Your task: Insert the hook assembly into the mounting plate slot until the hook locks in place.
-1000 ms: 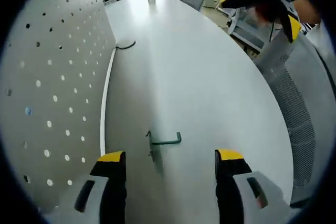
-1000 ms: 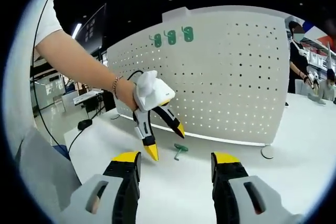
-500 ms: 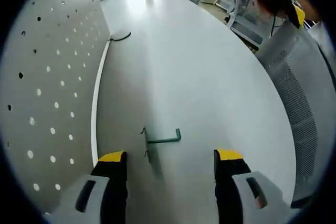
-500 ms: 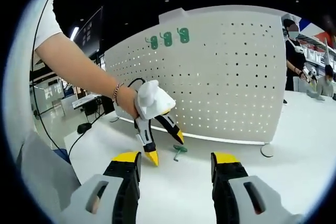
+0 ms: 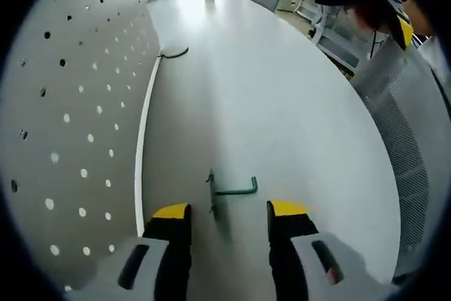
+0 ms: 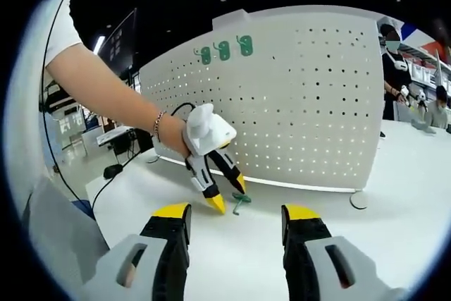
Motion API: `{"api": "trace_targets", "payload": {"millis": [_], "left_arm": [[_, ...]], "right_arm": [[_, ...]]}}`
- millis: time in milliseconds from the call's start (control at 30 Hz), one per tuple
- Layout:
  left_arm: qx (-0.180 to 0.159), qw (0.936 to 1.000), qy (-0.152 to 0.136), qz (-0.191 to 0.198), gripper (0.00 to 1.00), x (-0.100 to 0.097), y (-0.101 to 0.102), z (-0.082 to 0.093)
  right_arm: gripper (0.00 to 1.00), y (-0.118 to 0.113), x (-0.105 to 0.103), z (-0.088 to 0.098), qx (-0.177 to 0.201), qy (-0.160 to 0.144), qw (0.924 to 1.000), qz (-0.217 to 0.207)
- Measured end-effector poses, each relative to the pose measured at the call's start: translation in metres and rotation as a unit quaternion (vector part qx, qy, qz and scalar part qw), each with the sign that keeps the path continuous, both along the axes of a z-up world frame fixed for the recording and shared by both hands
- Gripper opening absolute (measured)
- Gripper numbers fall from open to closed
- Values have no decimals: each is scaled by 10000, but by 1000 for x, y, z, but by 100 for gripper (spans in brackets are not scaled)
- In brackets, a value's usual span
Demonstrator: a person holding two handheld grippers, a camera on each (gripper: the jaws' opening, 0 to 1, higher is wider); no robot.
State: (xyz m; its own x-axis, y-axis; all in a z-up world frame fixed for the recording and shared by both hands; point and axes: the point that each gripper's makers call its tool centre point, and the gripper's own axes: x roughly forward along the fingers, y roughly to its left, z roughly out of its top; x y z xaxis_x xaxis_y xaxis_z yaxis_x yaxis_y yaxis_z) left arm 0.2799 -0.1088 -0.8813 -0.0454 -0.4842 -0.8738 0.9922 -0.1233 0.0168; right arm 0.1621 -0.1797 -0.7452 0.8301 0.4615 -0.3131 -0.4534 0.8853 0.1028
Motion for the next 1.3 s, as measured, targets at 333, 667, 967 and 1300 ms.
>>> {"api": "trace_targets", "payload": {"millis": [333, 667, 967, 1300], "left_arm": [[-127, 9995, -71, 277, 22, 6, 1, 1], [-107, 9992, -313, 242, 8, 9, 0, 1], [-110, 9986, -434, 285, 4, 13, 1, 2], [-97, 9985, -497, 193, 3, 13, 0, 1]], "right_arm": [[49, 0, 0, 0, -6, 9, 10000, 11], [48, -3, 1, 1, 28, -21, 10000, -61], [48, -2, 1, 2, 44, -31, 10000, -44], [48, -2, 1, 2, 36, -34, 10000, -46]]}}
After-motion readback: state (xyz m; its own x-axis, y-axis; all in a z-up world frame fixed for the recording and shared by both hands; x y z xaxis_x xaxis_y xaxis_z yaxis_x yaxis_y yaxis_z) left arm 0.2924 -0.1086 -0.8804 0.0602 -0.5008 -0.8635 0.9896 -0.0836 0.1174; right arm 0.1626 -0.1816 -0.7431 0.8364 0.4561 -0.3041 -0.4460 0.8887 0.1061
